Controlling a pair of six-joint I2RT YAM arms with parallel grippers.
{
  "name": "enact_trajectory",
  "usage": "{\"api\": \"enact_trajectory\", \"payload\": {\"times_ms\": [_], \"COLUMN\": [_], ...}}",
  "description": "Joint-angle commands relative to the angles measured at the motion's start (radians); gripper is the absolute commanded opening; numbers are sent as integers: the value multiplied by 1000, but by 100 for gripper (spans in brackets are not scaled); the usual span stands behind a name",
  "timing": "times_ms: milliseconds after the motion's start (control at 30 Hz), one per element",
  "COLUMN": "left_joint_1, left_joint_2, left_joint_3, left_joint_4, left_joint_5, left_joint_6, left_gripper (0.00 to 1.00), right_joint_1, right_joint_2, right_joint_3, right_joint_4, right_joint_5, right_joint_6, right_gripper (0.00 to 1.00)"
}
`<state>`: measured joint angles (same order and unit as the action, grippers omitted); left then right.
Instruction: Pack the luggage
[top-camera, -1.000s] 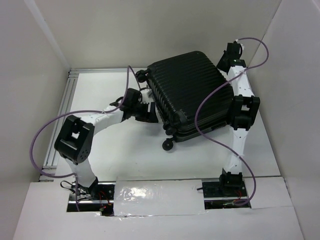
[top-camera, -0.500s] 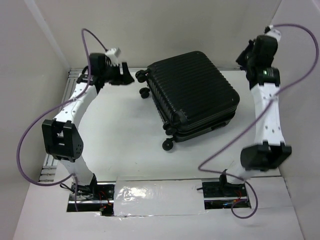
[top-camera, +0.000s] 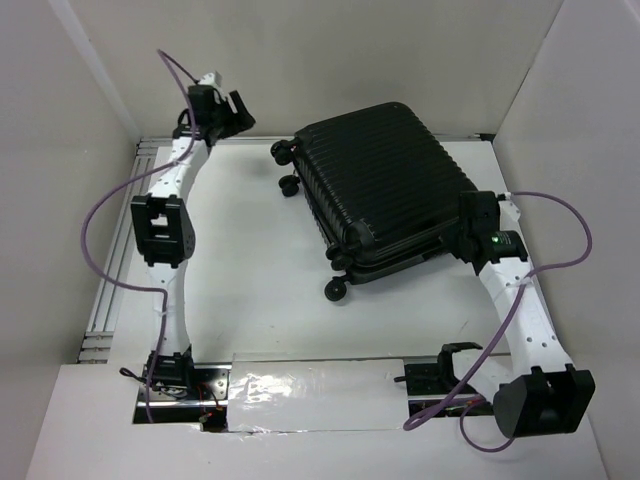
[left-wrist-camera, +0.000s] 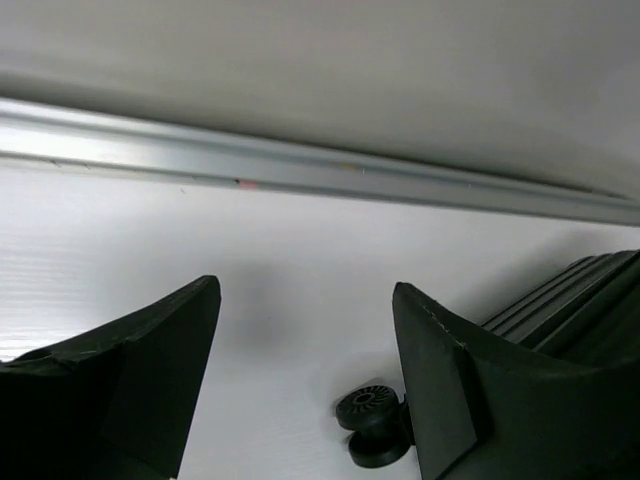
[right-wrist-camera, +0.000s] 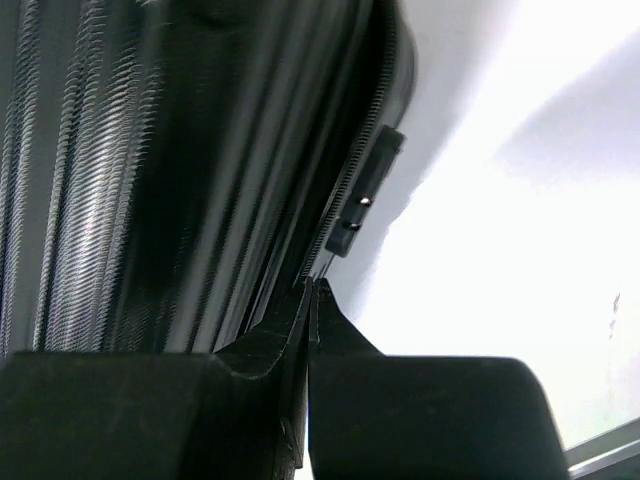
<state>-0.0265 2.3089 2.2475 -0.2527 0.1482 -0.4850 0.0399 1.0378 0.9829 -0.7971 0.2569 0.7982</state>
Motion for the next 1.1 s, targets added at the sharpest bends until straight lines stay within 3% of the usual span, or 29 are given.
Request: {"api": "enact_trajectory", "payload": {"times_ms": [0,333,533,633,800,1067], "left_joint_1": [-52,-154,-187,-197,-276,-289], "left_joint_2": [82,201,236,210,139,-28], "left_joint_3": [52,32,18,-74,-184,-465], "left_joint_4": [55,89,99,156,142,230], "left_joint_5": [-35,69,229,414,439,464], "left_joint_6": [-66,-73,-18,55,239,218], "left_gripper": [82,82,80,78,77,73], "right_joint_1": [17,17,-27,-37,-90,-103], "right_joint_2": [-50,22,175,248,332,510], "right_joint_3": [-22,-177,-188,-199,-204,-72], "right_joint_4": [-33,70,200,343,476,590], "right_joint_5": [99,90,59,12,-62,-113], "right_joint_6": [159,300,259,171,118,-31], "right_gripper": [0,0,0,0,0,0]}}
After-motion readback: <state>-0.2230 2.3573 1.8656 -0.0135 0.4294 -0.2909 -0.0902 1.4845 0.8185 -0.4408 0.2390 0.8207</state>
